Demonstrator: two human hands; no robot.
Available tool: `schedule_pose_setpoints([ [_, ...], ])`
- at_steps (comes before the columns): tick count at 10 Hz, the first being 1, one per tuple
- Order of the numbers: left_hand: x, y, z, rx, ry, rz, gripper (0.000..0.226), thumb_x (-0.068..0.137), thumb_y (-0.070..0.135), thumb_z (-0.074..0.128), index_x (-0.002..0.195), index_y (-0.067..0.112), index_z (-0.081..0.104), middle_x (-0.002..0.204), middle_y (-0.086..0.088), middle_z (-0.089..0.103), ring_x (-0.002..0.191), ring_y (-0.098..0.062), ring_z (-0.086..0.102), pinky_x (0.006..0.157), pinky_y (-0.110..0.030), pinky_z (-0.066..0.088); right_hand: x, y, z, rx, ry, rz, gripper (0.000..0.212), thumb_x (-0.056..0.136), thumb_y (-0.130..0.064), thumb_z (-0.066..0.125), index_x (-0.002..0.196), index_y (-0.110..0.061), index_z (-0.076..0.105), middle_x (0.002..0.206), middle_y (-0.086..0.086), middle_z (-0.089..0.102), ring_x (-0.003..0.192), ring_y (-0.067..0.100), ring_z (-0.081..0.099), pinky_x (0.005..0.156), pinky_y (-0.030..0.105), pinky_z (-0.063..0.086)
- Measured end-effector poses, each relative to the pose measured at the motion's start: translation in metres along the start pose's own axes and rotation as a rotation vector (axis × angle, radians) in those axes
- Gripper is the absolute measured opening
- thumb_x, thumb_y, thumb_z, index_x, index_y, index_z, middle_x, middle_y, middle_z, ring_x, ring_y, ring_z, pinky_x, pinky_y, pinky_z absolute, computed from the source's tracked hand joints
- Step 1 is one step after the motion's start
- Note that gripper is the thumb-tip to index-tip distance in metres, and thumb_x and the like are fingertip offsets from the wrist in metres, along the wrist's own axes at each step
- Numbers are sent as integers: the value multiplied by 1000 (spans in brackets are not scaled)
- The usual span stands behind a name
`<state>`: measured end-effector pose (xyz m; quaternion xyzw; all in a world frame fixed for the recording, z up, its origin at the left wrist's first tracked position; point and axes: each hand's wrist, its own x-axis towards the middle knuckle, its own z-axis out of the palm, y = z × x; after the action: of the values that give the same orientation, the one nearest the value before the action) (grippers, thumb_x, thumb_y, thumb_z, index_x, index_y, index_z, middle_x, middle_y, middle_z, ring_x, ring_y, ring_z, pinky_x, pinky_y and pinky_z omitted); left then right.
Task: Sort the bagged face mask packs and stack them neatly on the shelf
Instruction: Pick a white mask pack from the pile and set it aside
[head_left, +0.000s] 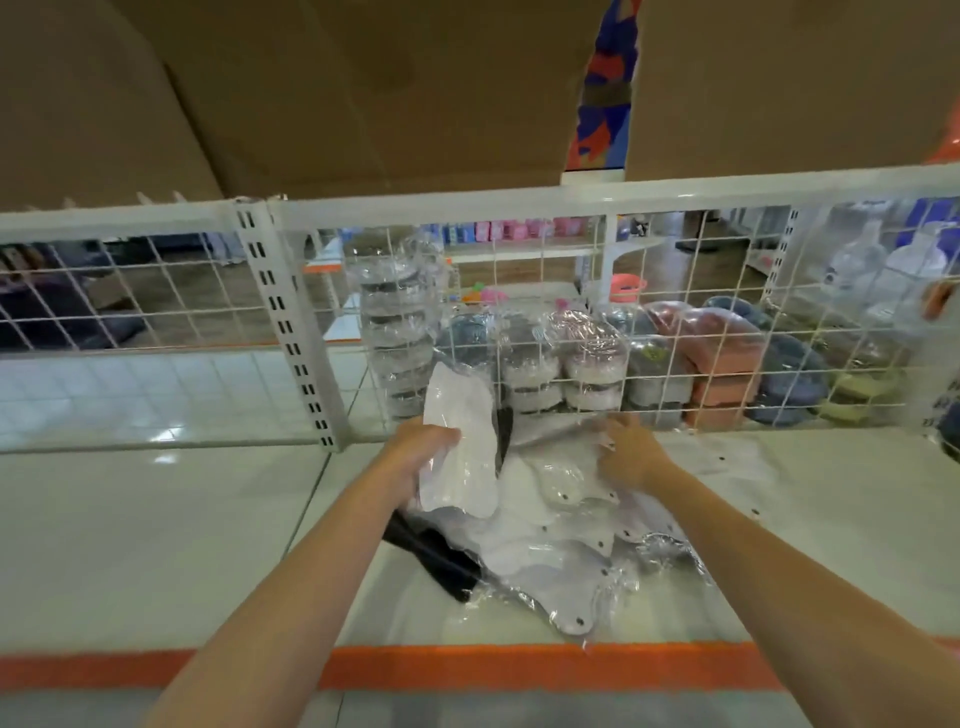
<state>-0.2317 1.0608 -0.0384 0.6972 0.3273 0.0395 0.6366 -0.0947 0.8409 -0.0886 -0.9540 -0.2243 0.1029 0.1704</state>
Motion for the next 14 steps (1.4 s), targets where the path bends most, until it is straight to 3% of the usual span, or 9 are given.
schedule_pose_setpoints([
  [3,-14,0,-14,-19,-4,19,26,88,-3,55,111,8,57,96,-11,66,95,-31,60,89,-41,48,17,-17,28,64,211,-134,65,84,11,46,140,-16,32,152,9,12,106,32,55,87,37,52],
  [5,-14,2,-8,-54,-4,34,26,88,-6,54,108,11,56,95,-7,63,81,-20,59,67,-28,47,24,-13,16,15,120,-117,35,93,-1,46,124,-13,57,126,14,56,109,29,56,95,34,46],
  [6,-11,4,-2,-66,20,37,21,92,2,52,111,8,57,89,-6,63,80,-20,60,67,-30,48,20,-8,-9,159,306,-40,27,91,-3,50,113,-10,64,113,13,64,97,28,62,85,36,52],
  [7,-3,8,12,-71,54,38,26,95,17,52,118,6,56,99,-9,66,88,-24,63,73,-32,50,16,5,-43,983,219,121,23,96,-14,49,74,-12,56,47,3,56,34,8,50,38,21,39],
  [8,5,11,29,-109,19,24,31,95,21,55,120,2,56,112,-15,65,102,-31,62,89,-41,50,1,20,-60,1508,-81,142,22,98,-15,46,76,-16,45,39,-6,42,30,5,37,33,13,26],
  [10,6,20,63,-160,-135,69,10,95,14,53,101,8,58,89,-7,65,79,-22,62,68,-33,49,-19,34,-67,1404,-79,143,30,95,-7,45,67,-15,39,37,-5,38,30,7,37,30,14,24],
  [12,5,28,78,-190,-194,80,27,93,9,54,119,1,57,111,-16,66,100,-31,63,89,-46,50,-22,53,-70,1067,414,226,19,92,-4,54,76,-14,55,76,9,62,50,10,62,51,25,50],
  [13,8,31,79,-239,-193,93,35,90,-2,51,124,-4,54,119,-19,62,110,-34,58,99,-49,44,-23,69,-74,732,497,123,31,91,5,48,101,-17,68,122,8,56,108,28,56,99,43,46],
  [14,8,32,78,-263,-211,94,34,89,-3,47,122,-6,55,117,-22,60,108,-35,58,100,-48,43,-29,72,-70,422,222,127,41,93,-1,47,132,-12,52,150,12,32,138,33,30,115,41,24],
])
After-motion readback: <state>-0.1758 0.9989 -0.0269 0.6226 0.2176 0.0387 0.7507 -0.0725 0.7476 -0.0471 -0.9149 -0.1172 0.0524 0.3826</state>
